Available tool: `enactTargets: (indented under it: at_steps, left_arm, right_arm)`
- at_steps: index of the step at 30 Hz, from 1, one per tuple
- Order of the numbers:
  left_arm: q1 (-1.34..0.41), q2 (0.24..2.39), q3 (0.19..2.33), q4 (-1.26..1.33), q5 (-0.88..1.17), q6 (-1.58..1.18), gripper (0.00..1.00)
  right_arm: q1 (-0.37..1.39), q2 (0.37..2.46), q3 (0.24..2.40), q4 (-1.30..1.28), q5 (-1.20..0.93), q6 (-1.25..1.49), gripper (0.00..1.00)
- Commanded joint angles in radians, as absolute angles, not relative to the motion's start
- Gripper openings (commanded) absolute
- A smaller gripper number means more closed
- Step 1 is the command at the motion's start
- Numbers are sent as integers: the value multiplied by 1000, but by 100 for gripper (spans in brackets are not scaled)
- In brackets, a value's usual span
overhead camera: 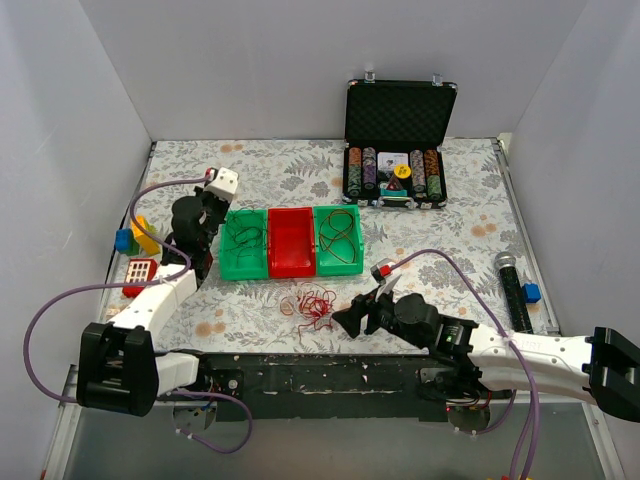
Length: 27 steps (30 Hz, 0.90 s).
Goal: Untangle the cables
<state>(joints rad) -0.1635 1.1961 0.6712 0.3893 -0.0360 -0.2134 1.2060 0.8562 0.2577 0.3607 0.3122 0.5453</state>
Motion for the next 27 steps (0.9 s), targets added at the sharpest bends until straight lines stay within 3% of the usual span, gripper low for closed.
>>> enactTargets:
  at_steps: [1,7,11,19,20,23,24,27]
  left_arm:
    - [-109,1193,663,491,-69,-199,0]
    - [-83,1178,670,436,-2,-225,0]
    - [-89,1167,650,333,164,-212,0]
    - [-184,1256,617,301,163,-179,3]
    - [-190,1279,624,296,153,-181,10]
    - [-193,1360,698,224,127,-213,56]
    - [-195,1379,725,195,114,-231,67]
    - [-186,1350,761,172,135,-233,85]
  right_arm:
    - [1210,839,276,367,333,543,76]
    - [1212,845,278,368,339,545,76]
    - [1210,854,276,370,341,554,76]
    - [1212,857,287,370,345,549,77]
    - [1212,861,291,368,345,548,77]
    - [1210,871,305,359,348,545,80]
    - [1210,877,311,353,348,543,82]
    - [1210,902,324,345,353,537,86]
